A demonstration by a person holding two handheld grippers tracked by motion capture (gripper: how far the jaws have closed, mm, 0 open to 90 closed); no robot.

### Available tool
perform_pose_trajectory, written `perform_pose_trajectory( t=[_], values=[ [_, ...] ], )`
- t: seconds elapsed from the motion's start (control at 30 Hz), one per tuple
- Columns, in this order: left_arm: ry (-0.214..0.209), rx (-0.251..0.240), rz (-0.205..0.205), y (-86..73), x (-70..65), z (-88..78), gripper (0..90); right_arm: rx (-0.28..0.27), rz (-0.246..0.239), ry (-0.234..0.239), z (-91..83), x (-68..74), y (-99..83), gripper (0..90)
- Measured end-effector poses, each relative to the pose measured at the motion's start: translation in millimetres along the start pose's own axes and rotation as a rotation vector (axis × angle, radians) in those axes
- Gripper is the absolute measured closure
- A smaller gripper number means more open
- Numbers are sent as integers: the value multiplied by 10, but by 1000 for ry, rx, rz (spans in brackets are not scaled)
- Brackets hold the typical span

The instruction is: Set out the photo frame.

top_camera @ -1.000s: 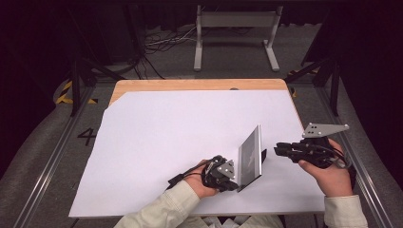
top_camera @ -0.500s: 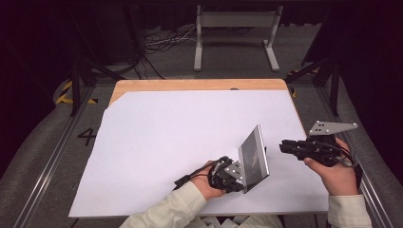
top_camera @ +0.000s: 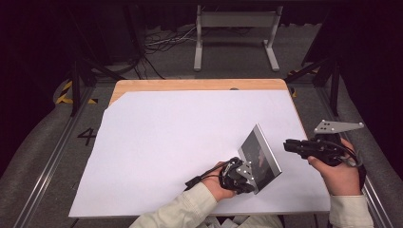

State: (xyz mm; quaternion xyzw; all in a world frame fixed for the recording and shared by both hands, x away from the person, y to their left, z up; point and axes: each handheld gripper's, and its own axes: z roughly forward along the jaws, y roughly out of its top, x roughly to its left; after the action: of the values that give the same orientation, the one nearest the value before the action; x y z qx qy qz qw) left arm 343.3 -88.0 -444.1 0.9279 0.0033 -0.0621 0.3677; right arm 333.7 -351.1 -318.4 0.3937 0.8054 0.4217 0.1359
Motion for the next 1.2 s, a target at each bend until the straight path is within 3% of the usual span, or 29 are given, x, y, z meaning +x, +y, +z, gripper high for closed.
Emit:
perform_pose_trajectory(
  t=[0.27, 0.77, 1.2],
  values=[
    [18, 11, 7, -120, 13, -211, 900, -10, 28, -13, -31, -26, -23, 751],
    [42, 11, -28, -330, 82, -463, 885, -3, 56, -3, -40, -41, -32, 740],
    [81, -7, -91, -602, 200, -770, 877, 24, 182, -13, -73, -3, -32, 726]
  ],
)
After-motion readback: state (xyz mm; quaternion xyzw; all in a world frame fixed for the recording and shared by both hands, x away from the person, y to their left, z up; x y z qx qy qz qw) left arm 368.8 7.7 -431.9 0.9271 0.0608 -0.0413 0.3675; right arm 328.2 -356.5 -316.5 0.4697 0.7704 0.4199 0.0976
